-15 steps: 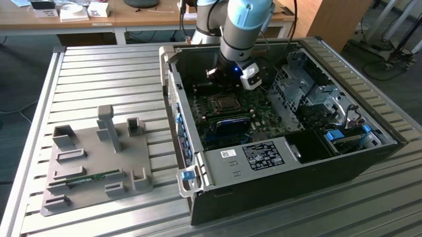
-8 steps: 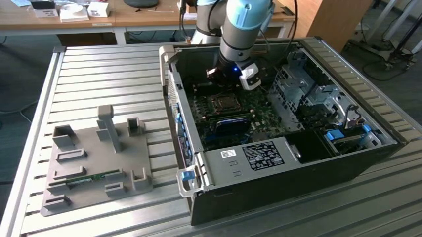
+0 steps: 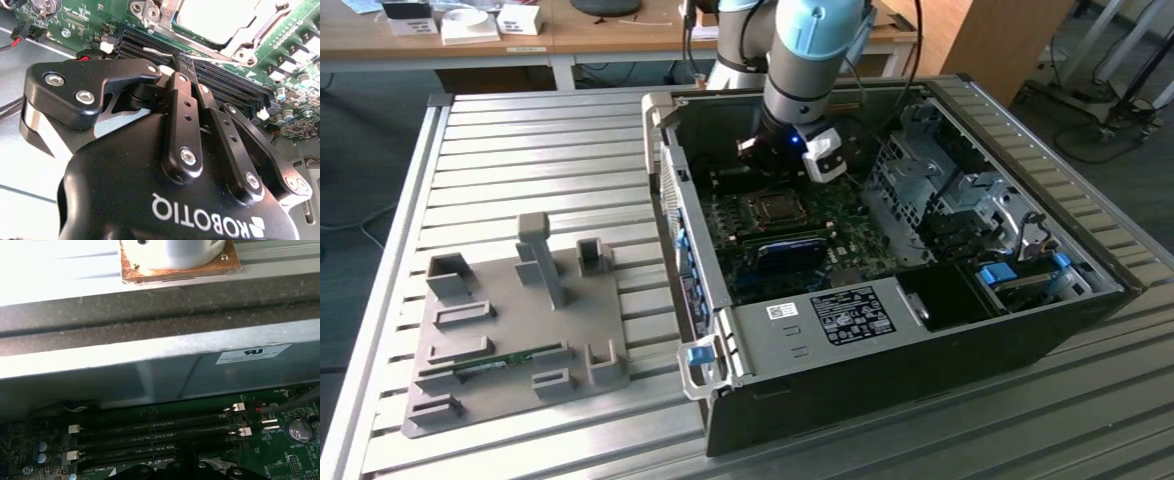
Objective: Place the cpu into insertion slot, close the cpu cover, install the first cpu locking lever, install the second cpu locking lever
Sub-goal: 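Install the first cpu locking lever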
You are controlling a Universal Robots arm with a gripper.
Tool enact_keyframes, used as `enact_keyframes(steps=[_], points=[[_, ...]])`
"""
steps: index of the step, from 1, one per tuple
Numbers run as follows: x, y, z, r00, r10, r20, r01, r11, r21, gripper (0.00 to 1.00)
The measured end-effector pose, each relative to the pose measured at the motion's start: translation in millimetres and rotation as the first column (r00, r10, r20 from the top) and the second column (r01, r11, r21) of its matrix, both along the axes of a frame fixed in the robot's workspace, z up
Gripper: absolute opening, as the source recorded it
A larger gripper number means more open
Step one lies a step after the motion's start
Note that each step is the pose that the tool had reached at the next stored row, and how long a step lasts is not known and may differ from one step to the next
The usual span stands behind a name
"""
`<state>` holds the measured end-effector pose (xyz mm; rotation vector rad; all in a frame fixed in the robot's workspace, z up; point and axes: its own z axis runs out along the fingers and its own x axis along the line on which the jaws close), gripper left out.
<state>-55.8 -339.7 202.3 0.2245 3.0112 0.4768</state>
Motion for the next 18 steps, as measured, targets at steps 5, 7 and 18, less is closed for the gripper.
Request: enact_keyframes(steps=[5, 7, 18], points=[[-1.2, 0.4, -1.6, 0.9999, -0.002, 0.0120, 0.002, 1.0000, -0.0087, 0.11], [-1.5, 0.5, -2.1, 0.9999, -0.003, 0.0171, 0.003, 0.9999, -0.0120, 0.11], [-8.4, 1.7, -4.2, 0.9990, -0.005, 0.0441, 0.006, 0.9997, -0.0241, 0.11]])
